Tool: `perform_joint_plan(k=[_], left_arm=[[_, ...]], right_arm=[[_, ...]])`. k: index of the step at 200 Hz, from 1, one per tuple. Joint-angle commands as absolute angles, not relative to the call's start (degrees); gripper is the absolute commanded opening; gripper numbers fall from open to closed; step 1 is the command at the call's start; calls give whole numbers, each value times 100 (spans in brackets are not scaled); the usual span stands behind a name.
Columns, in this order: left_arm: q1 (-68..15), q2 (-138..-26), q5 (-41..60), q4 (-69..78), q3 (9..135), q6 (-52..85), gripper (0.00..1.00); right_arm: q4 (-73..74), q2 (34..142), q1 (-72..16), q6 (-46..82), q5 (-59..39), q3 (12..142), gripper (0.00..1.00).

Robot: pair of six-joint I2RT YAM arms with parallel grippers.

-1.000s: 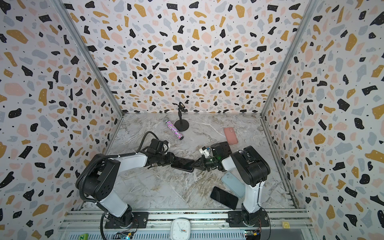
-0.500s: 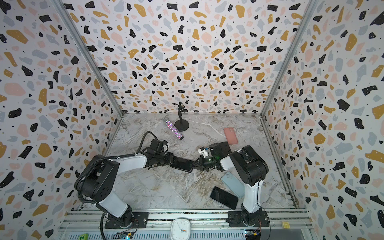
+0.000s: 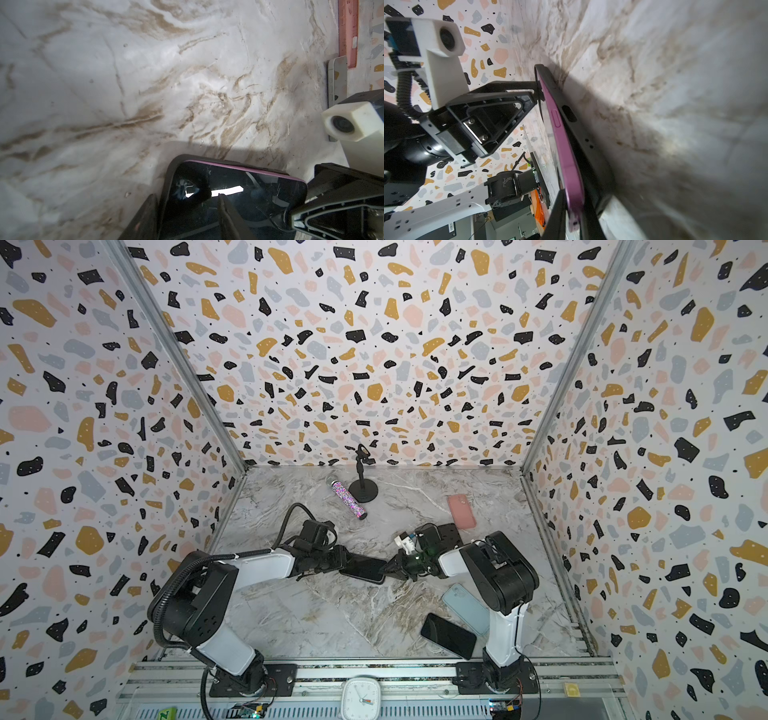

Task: Put the phone into the phone case
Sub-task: 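Lower the phone and case together toward the table with both grippers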

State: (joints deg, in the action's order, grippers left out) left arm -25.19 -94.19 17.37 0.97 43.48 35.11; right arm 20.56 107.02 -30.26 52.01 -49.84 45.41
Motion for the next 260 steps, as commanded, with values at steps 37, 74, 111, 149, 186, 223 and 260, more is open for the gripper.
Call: perform_joint_plan(k=[37,74,111,149,186,223,260], left_arm=[[-2804,-9276,2509,70,4249,3486,46],[-2756,-9215,2485,62,4188,3459,46],[-2673,-9169,2492,43,4131,3432,46],[-2646,-9172,2513,12,4139,3382,47],[-2646,-9176,2527,-70,4148,3302,48],[-2646,-9160,2608,-117,4166,3294,48],[-2650,-9010,2656,-305,4140,3228,52]], right_arm=[[692,10230,-3314,4509,-3958,4902,28],[333,10016,-3348,4265,-3698,5023,39],[-254,9793,-3388,3964,-3244,5261,41],[-666,9679,-3442,3694,-2901,5456,45],[-869,9702,-3463,3522,-2669,5541,53],[-1229,9662,-3568,3357,-2293,5695,51],[-1462,9496,-3656,3296,-1970,5618,41]])
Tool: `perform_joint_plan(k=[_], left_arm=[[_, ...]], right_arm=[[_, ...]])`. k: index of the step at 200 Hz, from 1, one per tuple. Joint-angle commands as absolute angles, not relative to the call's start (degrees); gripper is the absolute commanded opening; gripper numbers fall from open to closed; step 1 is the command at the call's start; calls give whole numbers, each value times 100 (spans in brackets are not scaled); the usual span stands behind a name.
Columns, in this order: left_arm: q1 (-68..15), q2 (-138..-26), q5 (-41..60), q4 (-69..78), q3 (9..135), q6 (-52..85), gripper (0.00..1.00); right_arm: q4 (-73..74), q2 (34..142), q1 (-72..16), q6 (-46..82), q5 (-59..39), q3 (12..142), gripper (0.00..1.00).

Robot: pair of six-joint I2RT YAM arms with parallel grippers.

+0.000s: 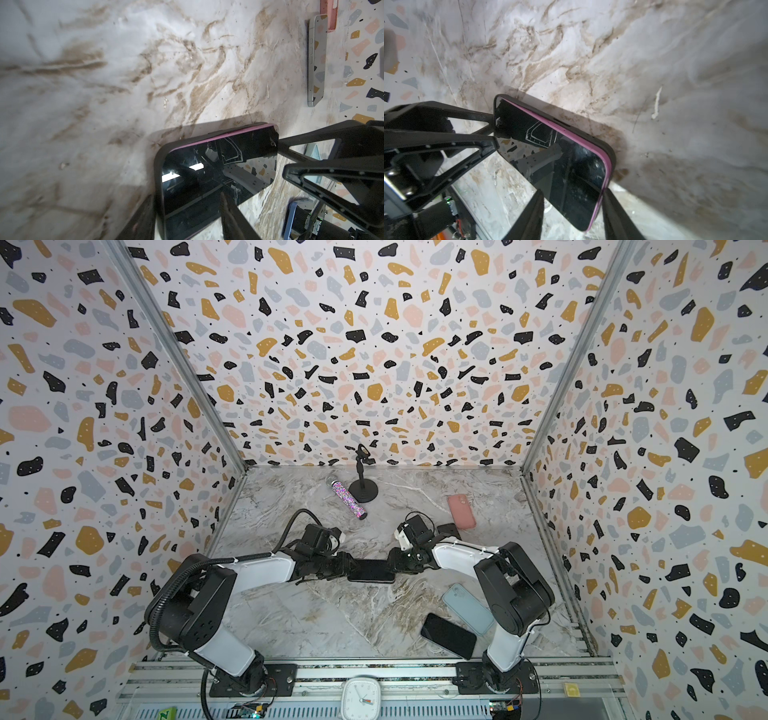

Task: Put the phone into the phone case
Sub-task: 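Lower the phone and case together toward the table with both grippers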

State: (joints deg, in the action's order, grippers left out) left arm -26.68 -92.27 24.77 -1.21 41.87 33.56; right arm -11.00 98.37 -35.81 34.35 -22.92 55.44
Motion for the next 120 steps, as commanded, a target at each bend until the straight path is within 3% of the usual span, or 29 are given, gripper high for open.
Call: perform_joint_plan(k=[1,120], left_arm=[[-2648,-9009,2655,-311,4140,3227,52],[-2646,-9036,2778,-290,3999,3277,52]], right_arm=[[-1465,9499,-3660,3296,-1965,5613,41],[-1486,9480,-3833,3322,-1944,5348,28]])
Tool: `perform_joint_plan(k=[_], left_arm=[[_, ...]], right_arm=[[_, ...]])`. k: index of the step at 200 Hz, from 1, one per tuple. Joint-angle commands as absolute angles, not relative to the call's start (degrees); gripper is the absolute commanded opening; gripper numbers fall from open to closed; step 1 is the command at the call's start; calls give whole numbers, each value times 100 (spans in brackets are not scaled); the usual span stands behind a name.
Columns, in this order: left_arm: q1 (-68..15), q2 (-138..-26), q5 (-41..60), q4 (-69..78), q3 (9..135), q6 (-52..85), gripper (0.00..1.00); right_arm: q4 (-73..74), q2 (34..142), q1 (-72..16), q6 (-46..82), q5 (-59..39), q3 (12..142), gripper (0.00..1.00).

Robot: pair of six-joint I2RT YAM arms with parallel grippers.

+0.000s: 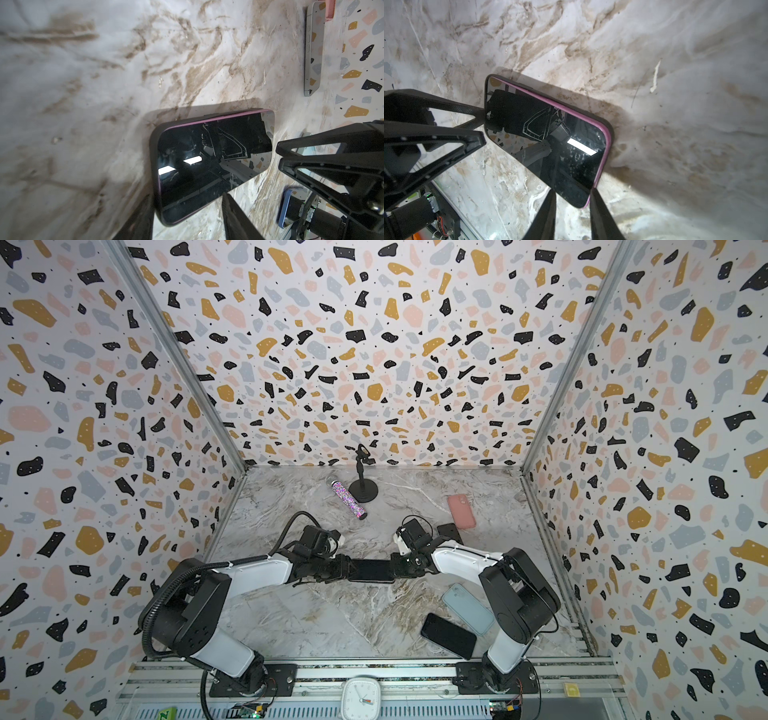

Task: Put the phone into the phone case
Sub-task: 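Lower the phone and case together toward the table with both grippers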

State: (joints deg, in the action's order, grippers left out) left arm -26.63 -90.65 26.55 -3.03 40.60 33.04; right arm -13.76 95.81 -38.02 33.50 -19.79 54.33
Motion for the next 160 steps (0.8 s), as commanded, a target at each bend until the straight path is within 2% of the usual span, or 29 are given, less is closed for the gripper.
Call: perform_joint_plan(k=[1,125,160], left_arm=[[-2646,-9040,2778,-290,3999,3278,52],[-2651,-9132,2808,-194,4000,3296,51],[-2647,-9124,2812,-176,3973,3293,51]], right_arm=[[-1486,9482,-3832,3322,-1948,5350,28],[-1283,9687,-3911,3423,-2259,5256,22],[-1546,9494,-3907,3337,-1859,5378,22]])
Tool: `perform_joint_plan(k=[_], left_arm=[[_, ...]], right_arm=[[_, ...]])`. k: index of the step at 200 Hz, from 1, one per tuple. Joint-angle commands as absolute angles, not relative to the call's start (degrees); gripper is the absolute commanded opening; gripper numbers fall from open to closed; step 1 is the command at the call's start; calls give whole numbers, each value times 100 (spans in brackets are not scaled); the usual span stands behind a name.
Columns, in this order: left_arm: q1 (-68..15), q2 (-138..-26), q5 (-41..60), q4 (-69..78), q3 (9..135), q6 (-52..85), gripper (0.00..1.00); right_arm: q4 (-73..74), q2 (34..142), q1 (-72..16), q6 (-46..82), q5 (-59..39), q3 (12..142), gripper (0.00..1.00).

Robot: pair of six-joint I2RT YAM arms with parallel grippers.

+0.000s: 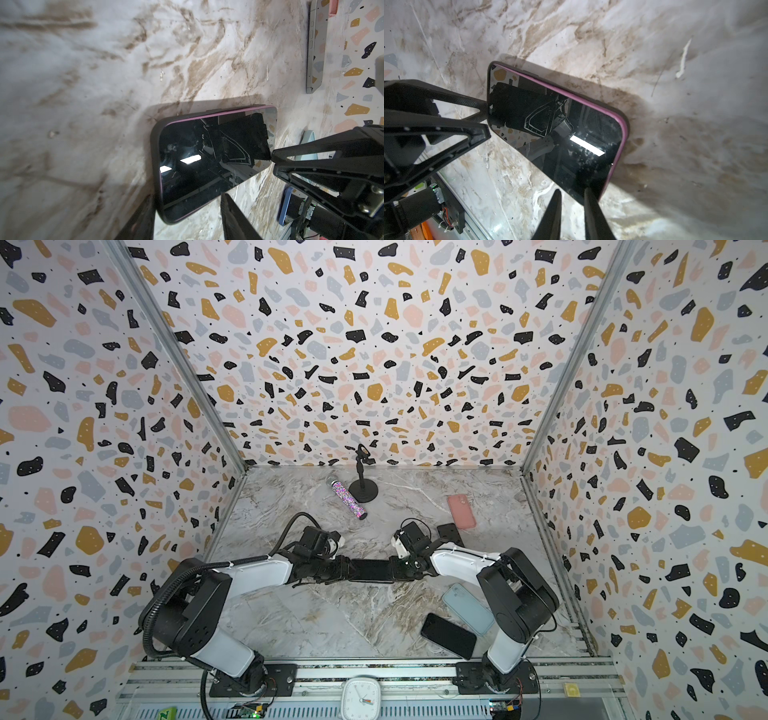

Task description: Put the phone into the phone case

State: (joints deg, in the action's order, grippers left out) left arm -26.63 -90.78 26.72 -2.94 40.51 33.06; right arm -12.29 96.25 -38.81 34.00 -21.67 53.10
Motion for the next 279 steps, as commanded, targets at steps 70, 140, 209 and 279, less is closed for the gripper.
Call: perform_joint_plan(k=[70,140,209,279], left_arm=[[-2650,-9101,2808,-136,3920,3299,51],[-2658,-9132,2808,-97,3920,3304,50],[-2659,-9088,2804,-53,3863,3336,50],[-2715,-9091,2817,25,3828,3393,49]], right_arm=[[-1498,9435,-3841,3354,-1764,5274,22],[-1608,9260,-3819,3322,-1619,5232,23],[-1352,9377,-3871,3410,-1784,5090,22],[-1035,9579,-3985,3548,-2146,5005,16]])
